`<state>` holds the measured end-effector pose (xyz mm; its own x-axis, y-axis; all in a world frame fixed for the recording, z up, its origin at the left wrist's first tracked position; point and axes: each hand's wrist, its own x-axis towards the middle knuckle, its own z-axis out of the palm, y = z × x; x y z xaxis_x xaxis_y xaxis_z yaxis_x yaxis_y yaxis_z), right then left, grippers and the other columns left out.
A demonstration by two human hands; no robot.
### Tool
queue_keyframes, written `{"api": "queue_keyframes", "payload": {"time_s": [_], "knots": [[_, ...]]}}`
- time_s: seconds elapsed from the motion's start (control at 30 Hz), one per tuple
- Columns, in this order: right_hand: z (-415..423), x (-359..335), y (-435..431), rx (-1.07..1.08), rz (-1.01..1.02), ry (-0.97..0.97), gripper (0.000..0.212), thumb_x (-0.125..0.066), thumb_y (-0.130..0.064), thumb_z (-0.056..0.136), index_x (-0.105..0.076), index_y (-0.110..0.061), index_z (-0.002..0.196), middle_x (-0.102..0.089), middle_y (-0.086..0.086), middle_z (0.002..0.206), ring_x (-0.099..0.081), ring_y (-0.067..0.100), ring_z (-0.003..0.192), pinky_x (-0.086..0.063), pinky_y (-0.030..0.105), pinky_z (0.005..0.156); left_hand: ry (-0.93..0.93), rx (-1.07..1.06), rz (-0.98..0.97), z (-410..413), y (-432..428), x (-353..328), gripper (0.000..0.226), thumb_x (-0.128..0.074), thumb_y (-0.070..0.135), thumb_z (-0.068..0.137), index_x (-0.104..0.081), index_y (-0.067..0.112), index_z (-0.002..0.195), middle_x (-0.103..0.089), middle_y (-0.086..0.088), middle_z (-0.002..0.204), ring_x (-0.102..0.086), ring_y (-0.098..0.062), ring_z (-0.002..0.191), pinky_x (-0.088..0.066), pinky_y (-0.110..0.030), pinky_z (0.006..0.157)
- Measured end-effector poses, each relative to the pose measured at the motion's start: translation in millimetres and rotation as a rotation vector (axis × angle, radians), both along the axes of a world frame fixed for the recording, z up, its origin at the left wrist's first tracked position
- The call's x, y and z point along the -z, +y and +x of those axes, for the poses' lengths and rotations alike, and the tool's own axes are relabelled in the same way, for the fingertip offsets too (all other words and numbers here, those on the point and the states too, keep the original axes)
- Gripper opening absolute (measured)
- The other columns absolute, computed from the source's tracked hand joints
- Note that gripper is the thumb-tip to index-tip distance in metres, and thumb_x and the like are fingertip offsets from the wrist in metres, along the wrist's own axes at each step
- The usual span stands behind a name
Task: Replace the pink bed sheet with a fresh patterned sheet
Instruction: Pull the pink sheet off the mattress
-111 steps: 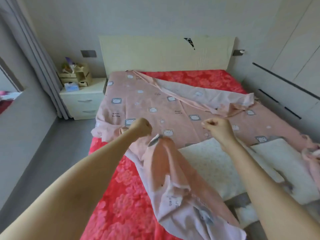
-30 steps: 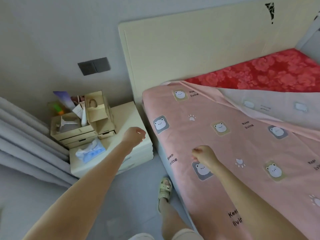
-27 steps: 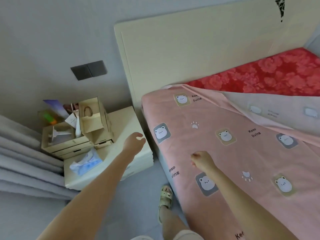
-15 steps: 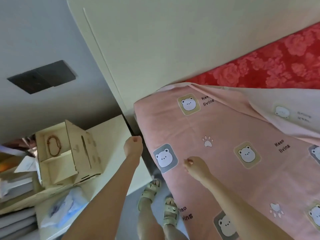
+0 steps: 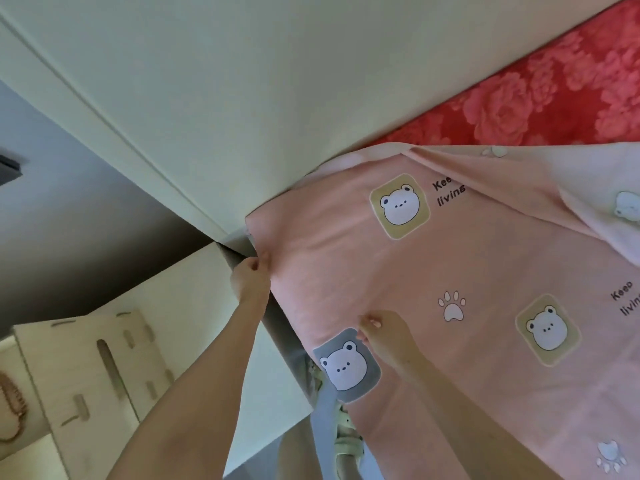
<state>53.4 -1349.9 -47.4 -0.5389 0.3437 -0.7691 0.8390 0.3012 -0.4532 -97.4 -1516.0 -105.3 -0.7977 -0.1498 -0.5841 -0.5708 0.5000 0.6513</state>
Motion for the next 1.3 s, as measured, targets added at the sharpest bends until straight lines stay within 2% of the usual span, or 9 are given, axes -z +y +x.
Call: {"api": "queue_keyframes", "payload": {"time_s": [0.17,0.3,0.4,0.53,0.7,0.83,1.07,1.17,1.3], "knots": [[-20.5,-11.4,-14.1,-0.078,0.032,0.024,0.018,-0.051,-0.034,0.093,-0.06,-0.02,0.086,-0.058,-0.009,0.081,-0.057,0.019,0.084,-0.038,0.026,0.073,0.254,0.52,-0.333,6.1,-18.7,-28.6,0.047,-0.044,0.016,0.095,-0.025,0.017,0.052,-0.025,0.003,0.048,-0.019,-0.015,0.049,-0.013,-0.029,0.048],[-44.0,-47.3,-33.7,-0.224,0.071,0.166,0.073,-0.045,-0.07,0.07,-0.051,-0.025,0.127,-0.059,-0.011,0.115,-0.054,0.011,0.108,-0.038,0.022,0.09,0.456,0.77,-0.162,34.6,-20.2,-74.1,0.033,-0.037,0.024,0.083,-0.021,0.019,0.055,-0.02,0.007,0.045,-0.025,-0.008,0.043,-0.018,-0.017,0.044],[-46.1,-77.3,-44.4,-0.225,0.174,0.366,0.076,-0.033,-0.067,0.067,-0.06,-0.019,0.12,-0.067,-0.004,0.11,-0.06,0.015,0.102,-0.044,0.026,0.088,0.472,0.717,0.006,42.4,-2.1,-118.2,0.033,-0.039,0.027,0.08,-0.023,0.017,0.053,-0.02,0.003,0.044,-0.033,-0.007,0.049,-0.025,-0.015,0.045],[-28.7,-118.2,-37.2,-0.081,0.237,0.558,0.031,-0.048,-0.047,0.081,-0.061,-0.02,0.073,-0.061,-0.007,0.07,-0.054,0.009,0.065,-0.037,0.02,0.061,0.576,0.584,0.216,22.4,44.8,-206.3,0.041,-0.048,0.008,0.079,-0.021,0.024,0.052,-0.023,0.005,0.045,-0.027,-0.006,0.047,-0.019,-0.016,0.047],[-8.4,-198.2,11.7,0.273,0.507,0.779,0.029,-0.043,-0.046,0.081,-0.05,-0.027,0.062,-0.044,-0.015,0.052,-0.043,0.006,0.053,-0.026,0.018,0.055,0.731,0.543,0.386,5.5,127.0,-327.7,0.049,-0.053,0.019,0.093,-0.027,0.023,0.052,-0.028,0.007,0.045,-0.026,-0.005,0.047,-0.02,-0.019,0.049],[0.5,-291.5,78.6,0.411,0.754,0.947,0.052,-0.064,-0.011,0.084,-0.028,-0.026,0.049,-0.023,-0.002,0.046,-0.021,0.009,0.049,-0.017,0.021,0.048,0.933,0.566,0.484,6.3,190.4,-412.7,0.042,-0.052,0.028,0.09,-0.035,0.02,0.053,-0.03,0.005,0.047,-0.029,-0.006,0.049,-0.023,-0.026,0.052],[69.0,-300.0,111.4,0.279,1.029,0.491,0.016,-0.055,-0.013,0.071,-0.049,-0.019,0.057,-0.045,-0.003,0.051,-0.045,0.025,0.05,-0.023,0.025,0.051,0.805,1.039,-0.072,41.1,234.3,-385.9,0.035,-0.048,0.021,0.093,-0.049,0.011,0.06,-0.049,-0.007,0.062,-0.053,-0.029,0.072,-0.031,-0.031,0.062],[110.7,-287.1,100.8,0.227,0.722,0.201,0.024,-0.048,-0.024,0.089,-0.047,-0.015,0.067,-0.046,0.001,0.066,-0.042,0.02,0.064,-0.027,0.027,0.058,0.695,1.2,-0.167,72.1,242.4,-362.9,0.029,-0.045,0.019,0.09,-0.055,0.006,0.067,-0.055,-0.01,0.068,-0.059,-0.033,0.077,-0.034,-0.029,0.058],[154.1,-301.2,90.6,0.638,0.048,0.434,0.022,-0.068,-0.015,0.08,-0.056,-0.012,0.062,-0.049,0.002,0.06,-0.043,0.011,0.052,-0.035,0.023,0.053,0.751,1.286,-0.106,116.2,265.8,-379.2,0.029,-0.05,0.019,0.088,-0.059,0.014,0.061,-0.062,-0.01,0.076,-0.058,-0.031,0.077,-0.042,-0.034,0.066]]}}
